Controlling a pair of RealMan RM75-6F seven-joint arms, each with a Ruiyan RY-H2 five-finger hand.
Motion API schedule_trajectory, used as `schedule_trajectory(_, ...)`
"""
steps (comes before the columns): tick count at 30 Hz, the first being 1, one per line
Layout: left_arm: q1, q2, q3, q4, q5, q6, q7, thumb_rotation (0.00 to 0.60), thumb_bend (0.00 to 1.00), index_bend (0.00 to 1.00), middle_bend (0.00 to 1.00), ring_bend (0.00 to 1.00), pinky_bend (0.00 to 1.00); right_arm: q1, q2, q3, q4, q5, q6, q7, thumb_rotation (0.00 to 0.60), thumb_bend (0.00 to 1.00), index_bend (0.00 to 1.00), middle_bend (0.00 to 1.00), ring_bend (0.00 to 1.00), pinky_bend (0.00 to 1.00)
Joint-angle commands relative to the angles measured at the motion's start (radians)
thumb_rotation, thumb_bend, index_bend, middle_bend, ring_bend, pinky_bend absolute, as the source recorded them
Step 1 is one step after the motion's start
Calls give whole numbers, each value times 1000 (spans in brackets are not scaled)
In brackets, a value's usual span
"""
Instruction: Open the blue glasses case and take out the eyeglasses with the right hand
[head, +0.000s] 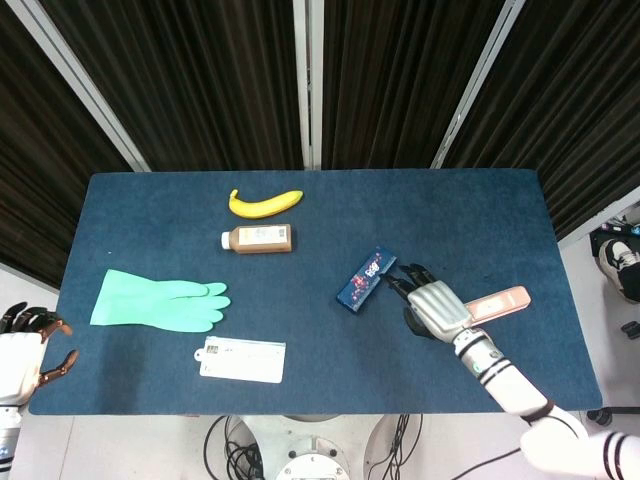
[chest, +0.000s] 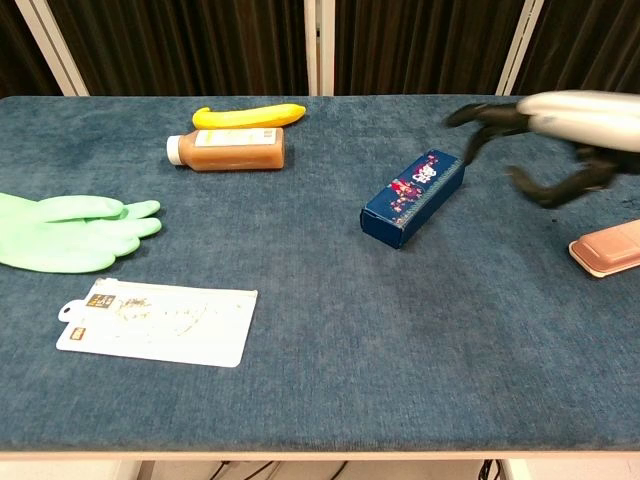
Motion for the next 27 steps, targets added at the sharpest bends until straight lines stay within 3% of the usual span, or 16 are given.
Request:
schedule_trajectory(1,0,0,0,1,0,0,-2,600,239,482,374,228,147,159,-160,53,108,176,-108,-143,600,754,0,236,0,0)
schedule_trajectory(8,-1,2,0,1,0,-2,-9,600,239,481,374,228,147,269,-262,62,197,311,-123,-216,600,759,0,237,0,0)
schedule_trajectory(13,0,2,1,0,1,-1,-9,600,239,481,374,228,147,317,-276,21,214,380,-142,-271,600,760,0,250,0,0)
schedule_trajectory(19,-1,4,1,1,1,-3,-16,600,239,482,374,228,147,293,-183,-61,105,390,-82,-314,600,759,0,316,0,0)
schedule_trajectory(27,-1,5,2,-2,2,-4,-10,600,239,482,374,228,147,177,0,-175,-20,188,23,-248,600,778,0,344,0,0)
